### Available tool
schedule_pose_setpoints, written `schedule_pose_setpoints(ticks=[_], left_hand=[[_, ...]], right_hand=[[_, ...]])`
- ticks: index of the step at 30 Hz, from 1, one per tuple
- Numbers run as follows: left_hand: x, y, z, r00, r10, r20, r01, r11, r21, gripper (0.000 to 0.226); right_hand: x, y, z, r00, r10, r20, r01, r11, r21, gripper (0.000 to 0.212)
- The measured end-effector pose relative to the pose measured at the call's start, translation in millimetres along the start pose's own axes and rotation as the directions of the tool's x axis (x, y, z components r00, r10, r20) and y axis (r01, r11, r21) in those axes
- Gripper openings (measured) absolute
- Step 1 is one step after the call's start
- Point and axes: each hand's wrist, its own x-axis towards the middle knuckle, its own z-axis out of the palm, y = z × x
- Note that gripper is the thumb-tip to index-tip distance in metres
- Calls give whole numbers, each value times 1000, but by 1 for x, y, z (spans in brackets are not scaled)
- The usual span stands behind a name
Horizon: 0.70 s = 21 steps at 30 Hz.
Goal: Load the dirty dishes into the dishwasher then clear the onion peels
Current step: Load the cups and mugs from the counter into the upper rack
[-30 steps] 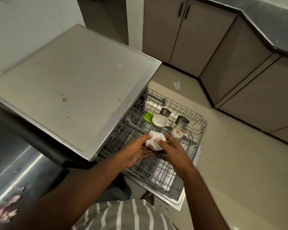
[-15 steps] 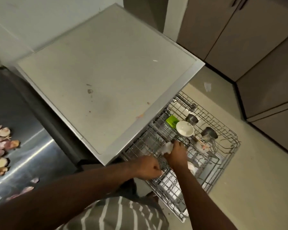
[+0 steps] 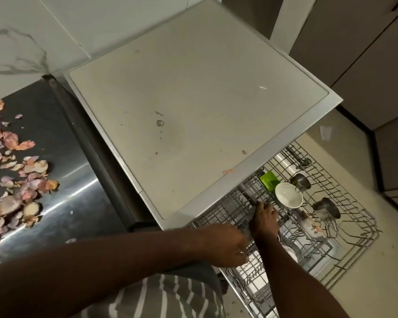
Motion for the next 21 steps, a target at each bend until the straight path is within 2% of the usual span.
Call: schedule_pose_setpoints(ticks=[3,6,13,15,18,21], left_hand=[[-7,-4,-2,1000,-10,20,11,999,-49,41],[-13,-7,-3,1000,-24,16,25,997,-75,42],[-17,-10,2,996,-82,-23,79,993,-85,39],[-20,-8,4,993,-94,-65,86,990,-115,35],[-25,-3,2,979,-130,-156,106,982,-153,41],[-30,3,5,953,-178,-246,135,974,-183,45]], right_hand=[[2,1,8,1000,13,25,-12,999,-37,87],[4,2,12,999,35,31,-36,999,12,95],[-19,-3,2,998,47,-49,-44,997,69,99],[-32,-6,-3,994,18,-103,-5,991,131,95],[-54,-10,-14,990,-37,-136,64,977,203,98],[-81,-11,-30,979,-85,-183,122,971,205,100]])
